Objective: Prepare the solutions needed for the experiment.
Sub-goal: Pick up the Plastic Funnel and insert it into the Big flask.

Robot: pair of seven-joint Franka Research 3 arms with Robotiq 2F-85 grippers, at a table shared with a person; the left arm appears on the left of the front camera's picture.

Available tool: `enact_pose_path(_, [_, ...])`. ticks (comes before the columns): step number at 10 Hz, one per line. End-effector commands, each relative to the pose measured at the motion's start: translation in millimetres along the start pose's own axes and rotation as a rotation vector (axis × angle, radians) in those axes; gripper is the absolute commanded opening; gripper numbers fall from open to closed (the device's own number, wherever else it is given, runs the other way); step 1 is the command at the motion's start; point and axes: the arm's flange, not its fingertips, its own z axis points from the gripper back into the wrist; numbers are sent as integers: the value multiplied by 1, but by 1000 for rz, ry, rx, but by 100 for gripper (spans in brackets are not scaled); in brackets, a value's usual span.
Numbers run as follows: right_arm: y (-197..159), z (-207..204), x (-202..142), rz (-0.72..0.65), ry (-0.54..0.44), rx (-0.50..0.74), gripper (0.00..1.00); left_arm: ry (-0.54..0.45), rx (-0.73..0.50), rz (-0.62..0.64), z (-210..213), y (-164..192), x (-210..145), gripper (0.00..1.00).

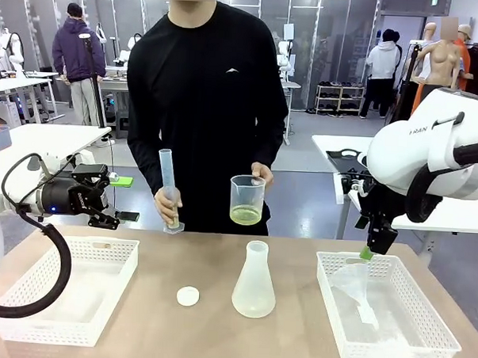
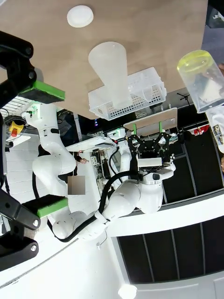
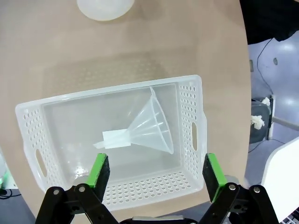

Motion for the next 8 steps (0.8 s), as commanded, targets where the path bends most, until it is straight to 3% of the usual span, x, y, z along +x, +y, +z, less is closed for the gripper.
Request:
enact_pose_path(1, [-13,-14,1,5,9,112,100,0,2,1,0,-1,0,100])
enact_pose_path(3, [-33,-32,-2,34,41,204,100,0,2,1,0,-1,0,100])
enact_pose_path(6, [-48,-55,-12,79,97,239,100,0,2,1,0,-1,0,100])
enact_pose_path(8, [-57,-74,-17,100,64,305,100,0,2,1,0,-1,0,100])
